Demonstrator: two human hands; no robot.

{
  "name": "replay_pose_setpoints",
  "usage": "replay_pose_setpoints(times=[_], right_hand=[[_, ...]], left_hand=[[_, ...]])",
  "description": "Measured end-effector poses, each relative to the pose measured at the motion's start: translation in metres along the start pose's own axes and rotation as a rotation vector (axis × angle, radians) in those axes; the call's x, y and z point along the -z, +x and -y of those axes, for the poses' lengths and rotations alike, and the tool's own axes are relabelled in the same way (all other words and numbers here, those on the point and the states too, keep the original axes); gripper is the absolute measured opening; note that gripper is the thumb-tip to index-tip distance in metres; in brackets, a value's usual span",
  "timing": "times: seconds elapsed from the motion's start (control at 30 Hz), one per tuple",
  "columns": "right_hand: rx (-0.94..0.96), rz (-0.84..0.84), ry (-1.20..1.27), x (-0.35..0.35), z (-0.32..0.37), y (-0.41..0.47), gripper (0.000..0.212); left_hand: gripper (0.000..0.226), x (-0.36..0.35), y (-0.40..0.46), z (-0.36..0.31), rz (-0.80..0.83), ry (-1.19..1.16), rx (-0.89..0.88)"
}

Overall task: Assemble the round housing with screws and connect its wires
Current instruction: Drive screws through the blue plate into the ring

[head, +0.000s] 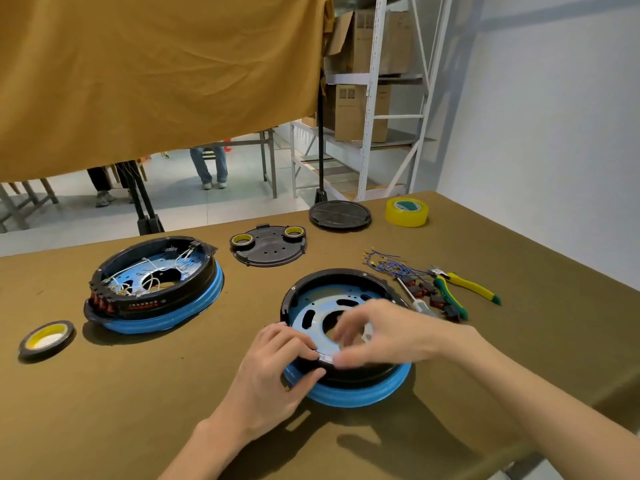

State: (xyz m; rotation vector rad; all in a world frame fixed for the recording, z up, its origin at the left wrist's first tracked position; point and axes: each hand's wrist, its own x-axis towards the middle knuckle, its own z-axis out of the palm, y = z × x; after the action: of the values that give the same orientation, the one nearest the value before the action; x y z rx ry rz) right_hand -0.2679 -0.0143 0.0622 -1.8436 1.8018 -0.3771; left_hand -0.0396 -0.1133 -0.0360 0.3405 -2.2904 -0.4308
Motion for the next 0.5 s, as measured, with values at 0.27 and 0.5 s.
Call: replay_pose_setpoints(times=[0.27, 0.5], right_hand=[[0.076, -0.090, -0.390, 0.011, -0.009, -0.005, 0.026], [0.130, -0.266, -0.455, -0.004, -0.037, -0.002, 0.036]], left_hand=[[0.041, -0.019, 0.003, -0.014, 0.104, 0.125, -0.035], [0.063, -0.034, 0.016, -0.020, 0.132, 0.270, -0.031]])
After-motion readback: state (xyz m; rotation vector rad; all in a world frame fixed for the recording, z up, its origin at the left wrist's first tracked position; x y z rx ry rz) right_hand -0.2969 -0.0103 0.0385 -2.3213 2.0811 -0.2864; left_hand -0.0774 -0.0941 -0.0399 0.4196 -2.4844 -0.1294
